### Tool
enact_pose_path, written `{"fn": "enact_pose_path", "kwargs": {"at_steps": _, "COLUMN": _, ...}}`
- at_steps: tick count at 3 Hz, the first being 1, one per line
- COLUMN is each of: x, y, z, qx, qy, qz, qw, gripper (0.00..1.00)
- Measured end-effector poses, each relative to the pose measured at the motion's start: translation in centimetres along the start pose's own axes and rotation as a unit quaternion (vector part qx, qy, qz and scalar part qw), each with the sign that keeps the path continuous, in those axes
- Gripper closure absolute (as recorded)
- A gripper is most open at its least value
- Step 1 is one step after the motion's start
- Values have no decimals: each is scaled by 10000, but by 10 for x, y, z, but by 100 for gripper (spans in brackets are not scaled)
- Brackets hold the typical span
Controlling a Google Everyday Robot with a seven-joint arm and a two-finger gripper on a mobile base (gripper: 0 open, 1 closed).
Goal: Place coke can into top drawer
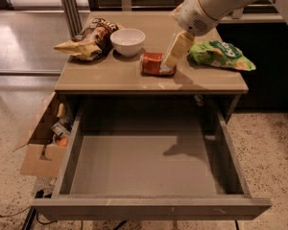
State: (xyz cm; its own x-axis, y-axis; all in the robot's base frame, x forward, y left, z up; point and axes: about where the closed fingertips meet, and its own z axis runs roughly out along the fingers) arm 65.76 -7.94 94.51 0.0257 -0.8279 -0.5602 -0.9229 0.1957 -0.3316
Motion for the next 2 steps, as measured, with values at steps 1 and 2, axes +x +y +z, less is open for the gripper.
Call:
{"fn": "enact_pose_path", "kwargs": {"at_steps": 1, "x": 7, "y": -13, "z": 36, "qx": -150, "qy": 140, "qz": 127, "qw": 9997, "gripper": 0}}
{"fn": "enact_pose_path", "kwargs": {"at_steps": 2, "x": 21, "y": -19, "z": 60, "qx": -251, "qy": 312, "qz": 286, "qw": 9988, "gripper": 0}}
